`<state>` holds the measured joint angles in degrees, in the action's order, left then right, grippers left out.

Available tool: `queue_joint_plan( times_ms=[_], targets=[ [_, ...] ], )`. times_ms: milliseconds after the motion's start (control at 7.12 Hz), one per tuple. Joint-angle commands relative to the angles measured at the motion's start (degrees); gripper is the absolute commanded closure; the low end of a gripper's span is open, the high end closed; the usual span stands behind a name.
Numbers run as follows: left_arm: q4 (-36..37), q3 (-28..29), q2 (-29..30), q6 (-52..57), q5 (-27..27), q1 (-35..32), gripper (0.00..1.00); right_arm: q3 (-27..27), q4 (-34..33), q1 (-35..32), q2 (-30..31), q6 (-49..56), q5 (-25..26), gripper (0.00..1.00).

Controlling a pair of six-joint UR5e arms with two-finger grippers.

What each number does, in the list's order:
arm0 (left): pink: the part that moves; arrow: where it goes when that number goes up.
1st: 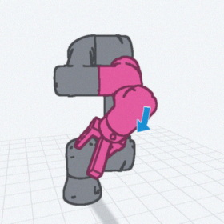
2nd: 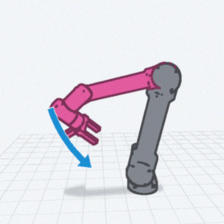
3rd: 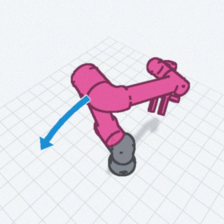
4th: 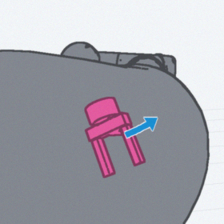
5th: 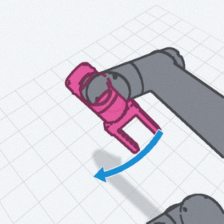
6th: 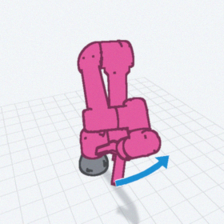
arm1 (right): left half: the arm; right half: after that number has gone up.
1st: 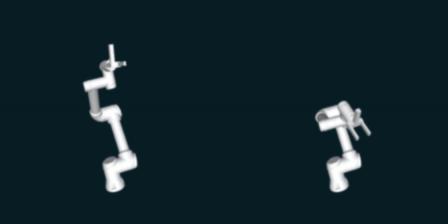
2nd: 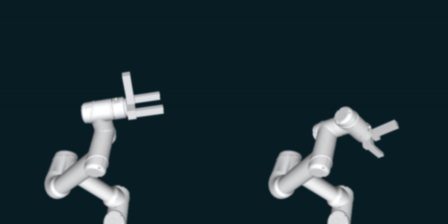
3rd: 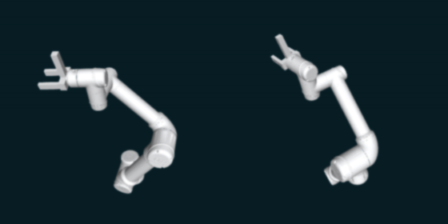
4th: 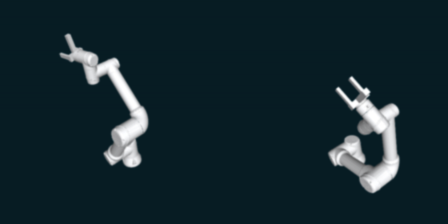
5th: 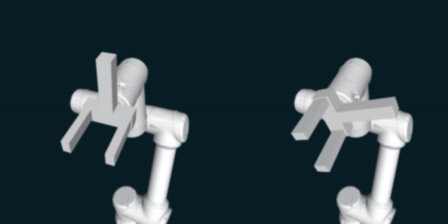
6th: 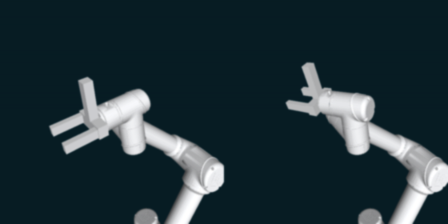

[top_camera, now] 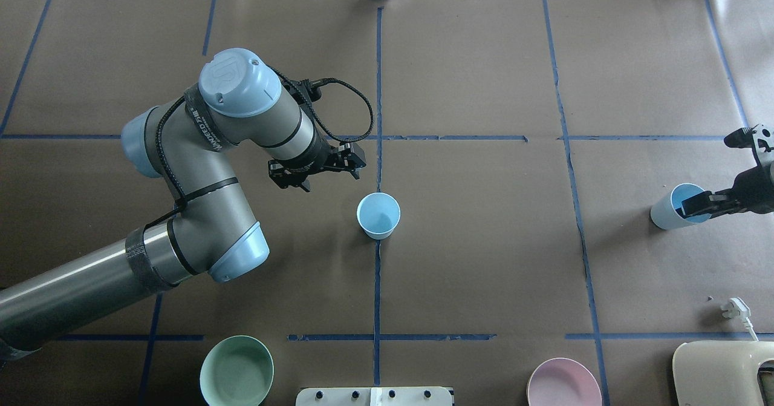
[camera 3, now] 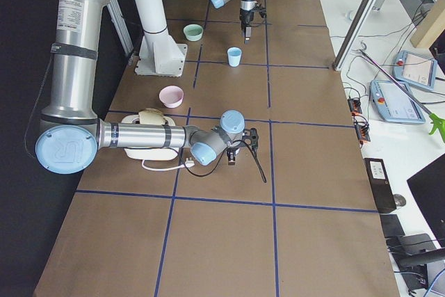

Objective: Stack blue cups with both arms
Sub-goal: 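Open the left gripper and lift away while the right gripper grasps the other light-blue cup, then carry the second cup with the right gripper over the center cup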

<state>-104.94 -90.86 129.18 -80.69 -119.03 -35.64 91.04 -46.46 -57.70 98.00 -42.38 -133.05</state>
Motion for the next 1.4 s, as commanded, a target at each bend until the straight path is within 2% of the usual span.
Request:
queue_joint_plan(
  times_ms=[0,140,281,421,562,702,843,1124,1264],
  targets=[
    [-0.1,-0.9,-0.6,0.0,-0.1,-0.7,0.00,-0.2,-0.1,0.5,-1.3,0.0,-0.7,1.00],
    [-0.5,-0.9,-0.9,0.0,-0.1,-0.7,0.00,0.4,-0.1,0.6,-1.8,0.0,-1.1,1.00],
    [-2.1,-1.2,-1.6,0.0,-0.1,-1.3,0.00,3.2,-1.1,0.7,-2.3,-0.4,-2.9,1.00],
    [-3.2,-3.7,-4.4,0.1,-0.2,-2.3,0.00,8.0,-7.2,0.7,-7.7,-8.7,-4.0,1.00],
    [-3.5,-6.1,-6.4,0.1,-0.2,-3.4,0.00,11.7,-10.3,3.8,-13.6,-18.3,-3.5,1.00],
    [-3.5,-6.4,-7.3,0.1,-0.2,-3.9,0.00,12.5,-10.7,7.6,-19.9,-28.2,-3.1,1.00],
    [-3.6,-6.5,-8.3,0.3,-1.8,-5.6,0.00,12.4,-15.5,11.3,-27.0,-34.5,-0.9,1.00],
    [-4.2,-6.7,-10.5,4.6,-3.1,-6.3,0.00,12.1,-34.9,17.6,-40.8,-34.6,7.8,1.00],
    [-4.2,-6.7,-10.6,4.6,-3.1,-6.5,0.00,11.7,-39.2,19.4,-43.7,-34.9,10.6,1.00]
  ],
)
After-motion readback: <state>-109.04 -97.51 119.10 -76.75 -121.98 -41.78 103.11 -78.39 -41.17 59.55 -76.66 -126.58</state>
